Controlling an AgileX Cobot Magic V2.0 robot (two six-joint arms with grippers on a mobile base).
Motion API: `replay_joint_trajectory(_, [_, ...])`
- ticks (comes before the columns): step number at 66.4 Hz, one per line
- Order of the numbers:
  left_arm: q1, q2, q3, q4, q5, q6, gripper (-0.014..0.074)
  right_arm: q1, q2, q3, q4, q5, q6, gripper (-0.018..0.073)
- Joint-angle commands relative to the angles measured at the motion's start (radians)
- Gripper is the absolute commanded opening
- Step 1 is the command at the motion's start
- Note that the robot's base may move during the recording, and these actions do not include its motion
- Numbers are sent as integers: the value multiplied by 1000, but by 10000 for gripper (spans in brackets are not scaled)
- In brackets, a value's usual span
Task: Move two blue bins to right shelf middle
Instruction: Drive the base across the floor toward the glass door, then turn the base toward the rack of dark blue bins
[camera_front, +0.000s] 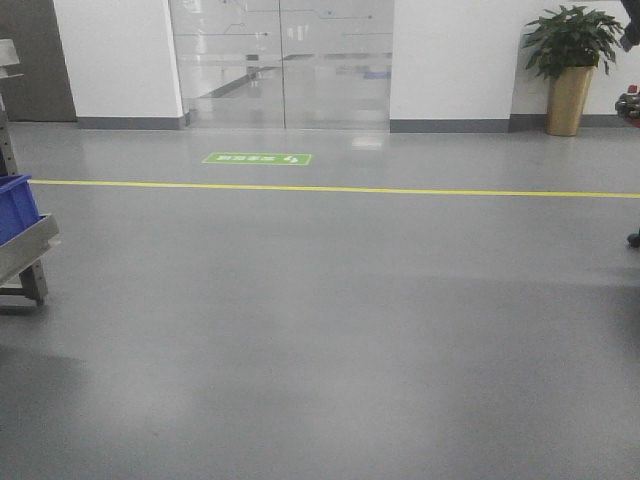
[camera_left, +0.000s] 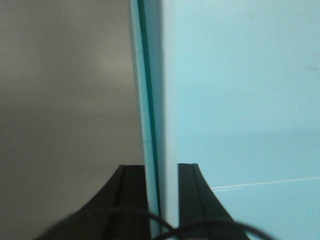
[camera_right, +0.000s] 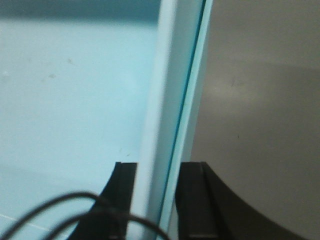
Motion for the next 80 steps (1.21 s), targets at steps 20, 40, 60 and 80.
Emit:
replay_joint_trajectory(20, [-16, -16, -21, -97, -72, 13, -111, 7, -9, -17, 46, -112, -1, -153])
replay_joint_trajectory(40, [-16, -14, -21, -97, -72, 13, -111, 7, -9, -17, 46, -112, -1, -153])
replay_joint_trajectory(60, [-16, -14, -21, -97, -72, 13, -111, 7, -9, -17, 46, -112, -1, -153])
replay_joint_trajectory(80, [-16, -14, -21, -97, -72, 13, -111, 7, -9, -17, 46, -112, -1, -153])
